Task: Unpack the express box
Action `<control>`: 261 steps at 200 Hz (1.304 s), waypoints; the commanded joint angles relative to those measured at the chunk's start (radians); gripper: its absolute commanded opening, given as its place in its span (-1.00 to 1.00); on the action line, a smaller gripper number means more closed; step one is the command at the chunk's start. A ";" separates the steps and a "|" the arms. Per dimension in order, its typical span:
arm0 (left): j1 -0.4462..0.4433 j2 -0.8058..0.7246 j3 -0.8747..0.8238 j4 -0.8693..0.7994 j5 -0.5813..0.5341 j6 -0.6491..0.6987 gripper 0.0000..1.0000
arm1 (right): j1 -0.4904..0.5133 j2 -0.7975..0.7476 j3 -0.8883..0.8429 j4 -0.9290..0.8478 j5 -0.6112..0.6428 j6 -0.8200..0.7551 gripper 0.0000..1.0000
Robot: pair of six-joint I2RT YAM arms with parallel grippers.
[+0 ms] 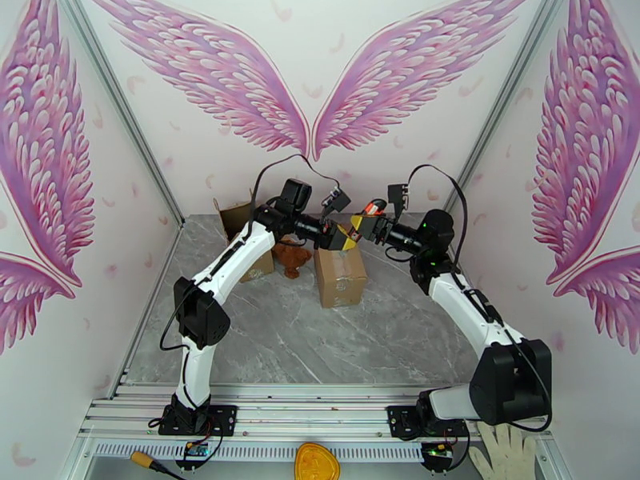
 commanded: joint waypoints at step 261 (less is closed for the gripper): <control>0.134 0.153 0.025 0.050 -0.729 -0.317 0.31 | 0.351 0.151 0.085 -0.098 1.337 -0.462 -1.00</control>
